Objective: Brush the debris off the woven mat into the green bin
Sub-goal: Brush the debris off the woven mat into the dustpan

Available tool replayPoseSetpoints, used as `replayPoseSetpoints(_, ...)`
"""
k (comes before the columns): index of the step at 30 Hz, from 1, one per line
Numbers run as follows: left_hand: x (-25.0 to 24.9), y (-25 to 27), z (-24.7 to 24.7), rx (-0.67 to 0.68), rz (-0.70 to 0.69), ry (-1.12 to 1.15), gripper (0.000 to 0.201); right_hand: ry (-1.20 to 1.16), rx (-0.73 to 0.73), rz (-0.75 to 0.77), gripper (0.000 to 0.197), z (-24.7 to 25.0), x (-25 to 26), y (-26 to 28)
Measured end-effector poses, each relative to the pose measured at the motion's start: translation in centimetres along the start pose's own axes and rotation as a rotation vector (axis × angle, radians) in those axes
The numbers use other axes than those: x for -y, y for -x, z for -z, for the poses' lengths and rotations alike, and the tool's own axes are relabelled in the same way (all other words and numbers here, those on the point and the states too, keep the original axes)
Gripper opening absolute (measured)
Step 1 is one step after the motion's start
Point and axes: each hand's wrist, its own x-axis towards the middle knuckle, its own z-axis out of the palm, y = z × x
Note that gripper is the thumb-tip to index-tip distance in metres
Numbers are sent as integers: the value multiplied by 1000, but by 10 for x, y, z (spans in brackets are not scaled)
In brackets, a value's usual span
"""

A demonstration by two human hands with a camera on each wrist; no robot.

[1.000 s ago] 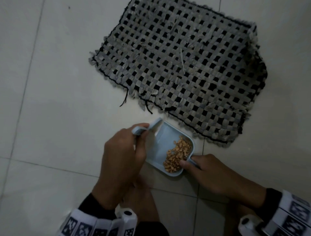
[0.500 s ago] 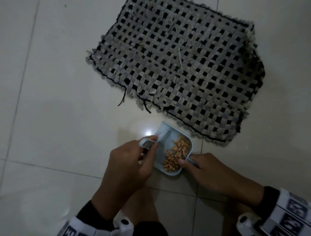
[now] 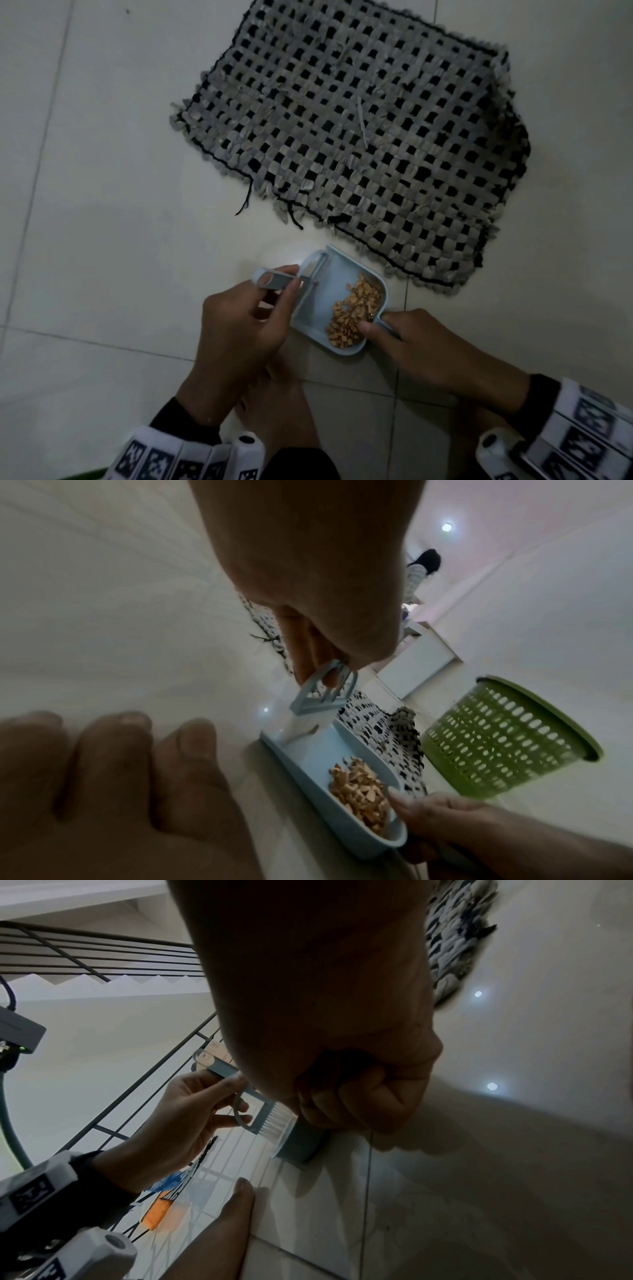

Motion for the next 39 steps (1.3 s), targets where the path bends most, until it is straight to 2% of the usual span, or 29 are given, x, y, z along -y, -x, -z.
replayPoseSetpoints(4, 1, -2, 3, 3, -70, -42, 20, 4, -5, -4, 53, -1, -2, 0)
replayPoseSetpoints(9, 2, -4, 3, 38, -82, -16, 20, 12, 7, -13, 50, 0, -1, -1)
replayPoseSetpoints(12, 3, -6, 4, 66, -65, 10, 21, 23, 6, -4, 54, 0, -5, -2)
replayPoseSetpoints(14, 2, -6, 6, 31, 20, 85, 19, 16, 12, 12, 58, 0, -5, -1)
replayPoseSetpoints(16, -2, -8, 6, -18, 174, 231, 14, -22, 0, 25, 62, 3, -4, 1)
replayPoseSetpoints(18, -8, -13, 5, 11, 326, 379, 14, -76, -18, 25, 56, 7, 3, 4)
replayPoseSetpoints(21, -15, -21, 4, 106, 420, 515, 18, -129, -54, 27, 56, 15, 18, 7)
replayPoseSetpoints(25, -21, -28, 5, 155, 410, 578, 21, -141, -118, 37, 68, 24, 35, 5)
replayPoseSetpoints(28, -27, -32, 7, 173, 387, 613, 24, -118, -137, 58, 60, 28, 41, 3)
replayPoseSetpoints(35, -28, -37, 11, 53, 373, 608, 19, -56, -142, 39, 55, 31, 40, -2)
replayPoseSetpoints(39, -29, -36, 13, 45, 327, 526, 16, -48, -163, 53, 55, 32, 46, -4)
